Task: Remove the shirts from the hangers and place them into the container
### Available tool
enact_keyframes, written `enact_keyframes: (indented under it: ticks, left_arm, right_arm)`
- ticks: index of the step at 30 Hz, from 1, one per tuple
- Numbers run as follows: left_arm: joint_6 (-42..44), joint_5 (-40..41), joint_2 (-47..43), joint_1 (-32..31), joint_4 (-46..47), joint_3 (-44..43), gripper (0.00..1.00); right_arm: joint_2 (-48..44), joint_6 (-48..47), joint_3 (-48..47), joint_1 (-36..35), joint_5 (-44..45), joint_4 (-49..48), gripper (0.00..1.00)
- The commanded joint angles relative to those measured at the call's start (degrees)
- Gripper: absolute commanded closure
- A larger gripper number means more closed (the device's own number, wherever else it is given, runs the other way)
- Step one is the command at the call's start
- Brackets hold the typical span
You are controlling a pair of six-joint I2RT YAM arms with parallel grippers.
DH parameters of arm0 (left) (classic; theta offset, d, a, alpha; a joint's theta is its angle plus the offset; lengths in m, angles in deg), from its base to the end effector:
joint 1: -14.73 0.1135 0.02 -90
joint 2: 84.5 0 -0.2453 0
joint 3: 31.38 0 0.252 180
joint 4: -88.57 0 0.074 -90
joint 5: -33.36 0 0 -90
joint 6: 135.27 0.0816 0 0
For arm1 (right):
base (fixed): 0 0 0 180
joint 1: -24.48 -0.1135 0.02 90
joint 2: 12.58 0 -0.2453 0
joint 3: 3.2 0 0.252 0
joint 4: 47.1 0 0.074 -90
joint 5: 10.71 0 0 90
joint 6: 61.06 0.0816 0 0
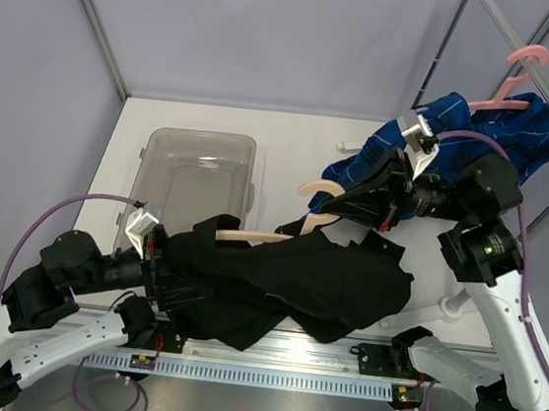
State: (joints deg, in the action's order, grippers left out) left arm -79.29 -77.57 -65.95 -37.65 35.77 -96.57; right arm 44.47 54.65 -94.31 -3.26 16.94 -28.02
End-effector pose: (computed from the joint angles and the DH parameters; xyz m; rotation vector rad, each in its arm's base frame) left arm 0.0439 -0.1048 0.3586 0.6022 1.7897 -1.3958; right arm 0.1464 0.1587 0.4894 -1.0313 1.2617 1.4414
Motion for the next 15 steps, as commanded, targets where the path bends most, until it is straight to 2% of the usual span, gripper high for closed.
enact_keyframes:
  ticks: [1,4,7,8,9,11,12,13,15]
  left_arm:
    - [-2.28,0.71,-2.11,-0.09,1.59,0.79,0.33]
    - [-2.80,1.41,-3.25,-0.09,0.53,1.14,0.32]
    - [-2.89,3.26,-3.52,-0.09,-0.96,0.18,0.44]
    - [-2.98,4.22,-3.34,-0.09,-1.57,-0.26,0.51]
    - [-3.07,6.06,-3.25,-0.09,-2.19,-0.70,0.71]
    - [-3.33,9.92,-2.47,-0.09,-5.78,-2.98,0.95]
    - [-4.29,16.29,-2.46,-0.09,-7.54,-3.86,1.00]
    - [-5.26,20.19,-2.46,0.00,-11.30,-5.69,1.00]
    - [-7.02,30.89,-3.60,0.00,-13.18,-6.59,1.00]
  right_arm:
    - [0.33,-6.81,-8.69,-0.29,8.45,11.81,1.00]
    - [1.30,-9.97,-10.81,-0.29,10.92,15.69,1.00]
    - [1.39,-11.91,-11.96,-0.29,12.77,17.20,1.00]
    - [1.13,-12.26,-11.52,-0.29,13.04,17.46,1.00]
    - [0.26,-12.70,-11.26,-0.29,13.48,17.46,1.00]
    - [-0.28,-14.11,-11.95,-0.29,15.23,20.51,1.00]
    - [-0.72,-16.20,-12.48,-0.29,15.93,22.28,1.00]
    - [-0.98,-17.27,-13.01,-0.29,17.51,23.95,1.00]
    - [-2.47,-19.91,-13.80,-0.29,20.75,28.87,1.00]
